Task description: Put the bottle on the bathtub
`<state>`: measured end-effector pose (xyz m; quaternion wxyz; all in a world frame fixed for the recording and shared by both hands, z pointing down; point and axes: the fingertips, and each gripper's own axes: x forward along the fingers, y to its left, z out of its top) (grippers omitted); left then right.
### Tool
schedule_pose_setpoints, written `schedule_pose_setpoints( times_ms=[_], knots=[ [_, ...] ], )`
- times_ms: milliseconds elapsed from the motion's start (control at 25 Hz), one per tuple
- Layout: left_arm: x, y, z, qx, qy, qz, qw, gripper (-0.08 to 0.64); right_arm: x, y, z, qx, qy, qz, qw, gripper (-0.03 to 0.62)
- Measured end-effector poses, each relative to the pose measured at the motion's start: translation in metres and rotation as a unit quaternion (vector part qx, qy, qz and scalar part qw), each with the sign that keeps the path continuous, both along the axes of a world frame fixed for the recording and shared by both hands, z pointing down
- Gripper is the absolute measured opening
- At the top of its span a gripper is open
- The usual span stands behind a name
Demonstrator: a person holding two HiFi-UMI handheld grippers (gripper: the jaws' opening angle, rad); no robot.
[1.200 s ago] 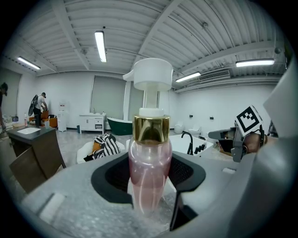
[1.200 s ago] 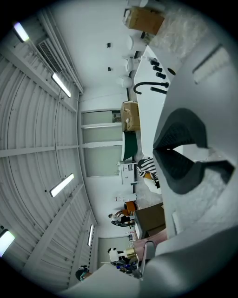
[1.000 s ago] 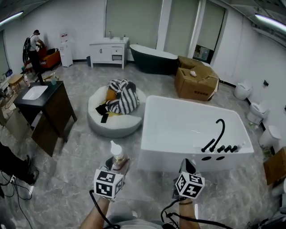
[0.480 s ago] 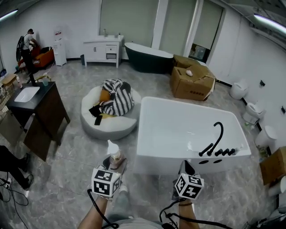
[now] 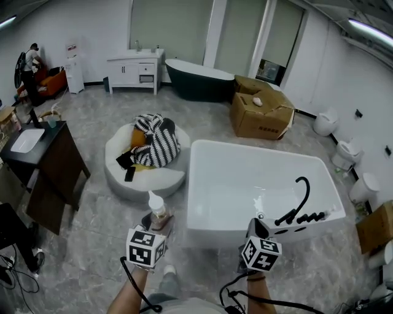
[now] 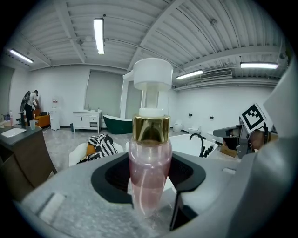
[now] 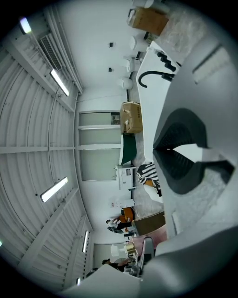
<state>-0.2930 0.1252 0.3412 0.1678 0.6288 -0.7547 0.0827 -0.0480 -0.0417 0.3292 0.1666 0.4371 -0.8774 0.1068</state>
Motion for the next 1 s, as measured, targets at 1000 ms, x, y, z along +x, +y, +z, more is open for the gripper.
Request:
schedule_pose_setpoints(
  times_ms=[1000],
  knots=[
    [-0.113, -0.139, 0.010, -0.013, 0.002, 0.024, 0.9996, 0.227, -0.110, -0.115, 0.005, -0.025, -0.023, 0.009, 0.999, 0.003]
  ],
)
